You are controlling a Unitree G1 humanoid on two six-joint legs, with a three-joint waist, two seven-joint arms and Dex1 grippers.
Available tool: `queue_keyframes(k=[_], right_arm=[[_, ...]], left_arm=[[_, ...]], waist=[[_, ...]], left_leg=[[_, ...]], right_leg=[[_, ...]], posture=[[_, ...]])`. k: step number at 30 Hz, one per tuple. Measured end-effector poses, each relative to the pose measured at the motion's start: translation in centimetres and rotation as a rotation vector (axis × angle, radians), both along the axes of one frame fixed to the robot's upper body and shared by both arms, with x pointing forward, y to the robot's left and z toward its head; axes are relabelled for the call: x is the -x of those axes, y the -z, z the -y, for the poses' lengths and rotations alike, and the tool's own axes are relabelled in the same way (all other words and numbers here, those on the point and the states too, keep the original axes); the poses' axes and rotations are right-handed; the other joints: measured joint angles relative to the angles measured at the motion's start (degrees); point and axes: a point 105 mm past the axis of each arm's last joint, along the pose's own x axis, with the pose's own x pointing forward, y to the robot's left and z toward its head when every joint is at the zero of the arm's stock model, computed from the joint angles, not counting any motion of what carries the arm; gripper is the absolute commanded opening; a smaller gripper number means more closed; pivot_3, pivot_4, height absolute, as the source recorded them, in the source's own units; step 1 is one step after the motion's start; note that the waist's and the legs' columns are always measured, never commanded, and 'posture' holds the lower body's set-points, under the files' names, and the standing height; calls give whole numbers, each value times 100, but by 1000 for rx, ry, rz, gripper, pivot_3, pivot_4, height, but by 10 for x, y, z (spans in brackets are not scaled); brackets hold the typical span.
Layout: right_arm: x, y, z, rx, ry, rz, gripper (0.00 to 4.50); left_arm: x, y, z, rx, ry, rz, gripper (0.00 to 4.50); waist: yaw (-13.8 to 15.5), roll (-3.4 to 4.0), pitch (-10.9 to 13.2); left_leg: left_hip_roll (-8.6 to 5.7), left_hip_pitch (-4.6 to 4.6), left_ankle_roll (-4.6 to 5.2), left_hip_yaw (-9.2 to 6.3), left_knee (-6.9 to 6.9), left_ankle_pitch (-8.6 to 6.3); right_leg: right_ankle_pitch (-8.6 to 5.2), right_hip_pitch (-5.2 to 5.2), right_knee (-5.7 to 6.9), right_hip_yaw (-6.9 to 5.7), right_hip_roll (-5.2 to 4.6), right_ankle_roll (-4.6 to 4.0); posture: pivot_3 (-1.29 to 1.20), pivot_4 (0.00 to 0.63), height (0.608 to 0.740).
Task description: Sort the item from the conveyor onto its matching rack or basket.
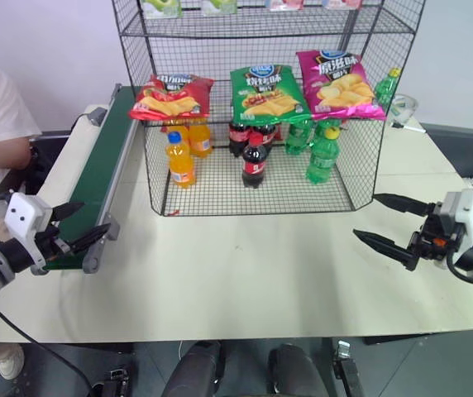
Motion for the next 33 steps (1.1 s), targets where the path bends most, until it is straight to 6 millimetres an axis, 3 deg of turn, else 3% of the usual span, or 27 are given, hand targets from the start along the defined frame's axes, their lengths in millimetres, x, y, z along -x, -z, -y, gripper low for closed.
queue_keyframes(k=[33], right_arm=[[-4, 7, -2, 27, -14, -1, 4500]], left_arm=[[2, 10, -3, -3, 19, 0, 4224]], waist=[[-2, 4, 3]], left_leg=[[0, 0, 0, 0, -10, 0]], right_leg=[[1, -6, -6, 0, 0, 1]], posture=[[0, 150, 740]])
